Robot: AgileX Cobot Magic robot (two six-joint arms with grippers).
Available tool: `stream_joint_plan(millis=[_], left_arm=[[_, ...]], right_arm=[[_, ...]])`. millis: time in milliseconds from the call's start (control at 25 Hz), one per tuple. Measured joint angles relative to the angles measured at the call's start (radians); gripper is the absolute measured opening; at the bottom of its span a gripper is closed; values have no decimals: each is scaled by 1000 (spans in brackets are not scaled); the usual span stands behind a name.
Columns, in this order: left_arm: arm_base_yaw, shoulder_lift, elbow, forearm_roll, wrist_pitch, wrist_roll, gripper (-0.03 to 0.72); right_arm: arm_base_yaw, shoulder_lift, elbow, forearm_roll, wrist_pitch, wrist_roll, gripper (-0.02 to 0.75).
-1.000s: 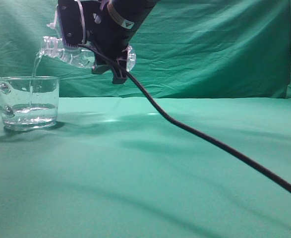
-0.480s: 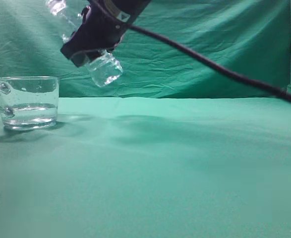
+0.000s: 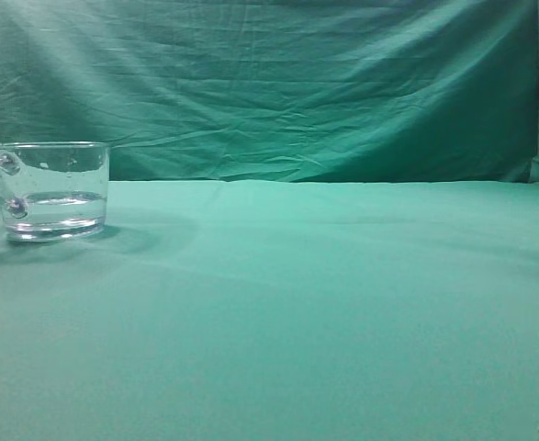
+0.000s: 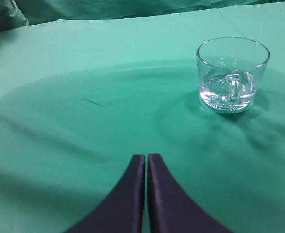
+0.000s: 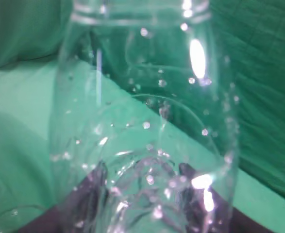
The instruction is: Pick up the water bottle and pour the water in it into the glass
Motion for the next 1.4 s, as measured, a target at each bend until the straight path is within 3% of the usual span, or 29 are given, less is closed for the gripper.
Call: stream_joint_plan(millis=[200, 600, 1040, 1200, 1400], left_arm=[[0, 0, 0, 0, 0, 0, 0], [0, 0, 0, 0, 0, 0, 0], [0, 0, 0, 0, 0, 0, 0], [0, 0, 0, 0, 0, 0, 0], [0, 0, 0, 0, 0, 0, 0]], right_arm=[[-126, -211, 254, -4, -88, 98, 316], [-424, -450, 615, -19, -100, 65, 316], [-435, -324, 651, 3, -145, -117, 316], [-435, -265, 649, 221, -239, -348, 316], [-435, -220, 643, 622, -348, -783, 316]])
